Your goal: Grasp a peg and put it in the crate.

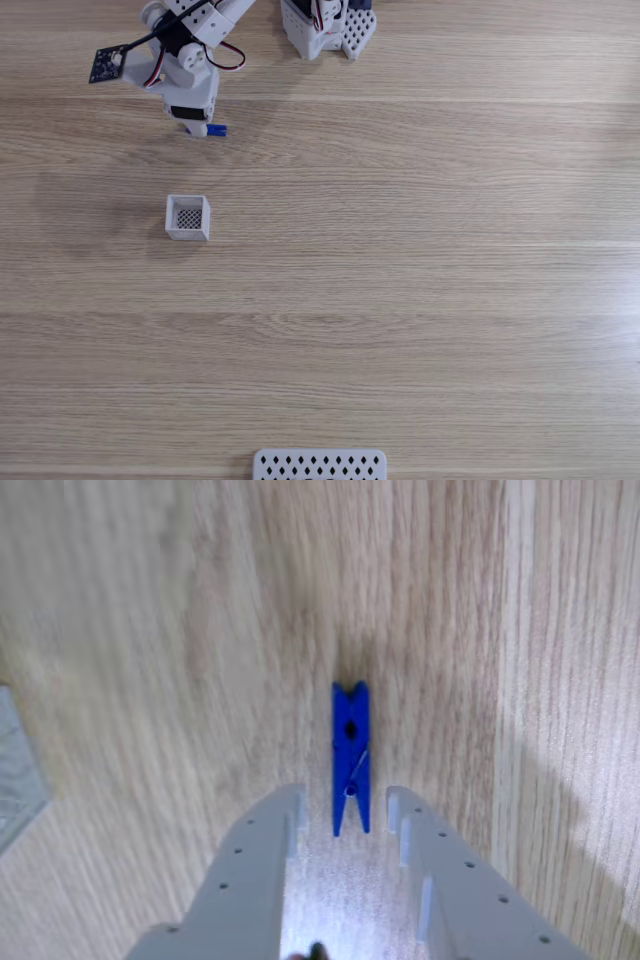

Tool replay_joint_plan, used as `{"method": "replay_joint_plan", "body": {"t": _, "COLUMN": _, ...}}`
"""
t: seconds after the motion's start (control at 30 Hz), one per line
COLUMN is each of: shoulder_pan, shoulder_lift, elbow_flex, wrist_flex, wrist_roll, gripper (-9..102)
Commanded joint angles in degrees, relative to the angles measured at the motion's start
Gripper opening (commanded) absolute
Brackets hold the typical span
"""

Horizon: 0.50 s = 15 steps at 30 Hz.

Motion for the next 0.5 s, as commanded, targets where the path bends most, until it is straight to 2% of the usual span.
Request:
{"method": "replay_joint_plan", "body": {"t": 0.0, "shoulder_pan": 0.6, "shoulder_lift": 0.2, "elbow_flex": -0.8, "wrist_flex": -0.5, "wrist_roll": -0.6, "gripper": 18}}
{"method": "replay_joint_plan", "body": {"t": 0.17, "shoulder_pan": 1.1, "shoulder_lift": -1.1, "elbow_flex": -0.8, "wrist_flex": -0.6, "wrist_roll": -0.5, "gripper": 19}}
{"method": "replay_joint_plan", "body": {"t": 0.47, "shoulder_pan": 1.2, "shoulder_lift": -5.4, "elbow_flex": -0.7, "wrist_flex": -0.6, "wrist_roll": -0.4, "gripper": 15}}
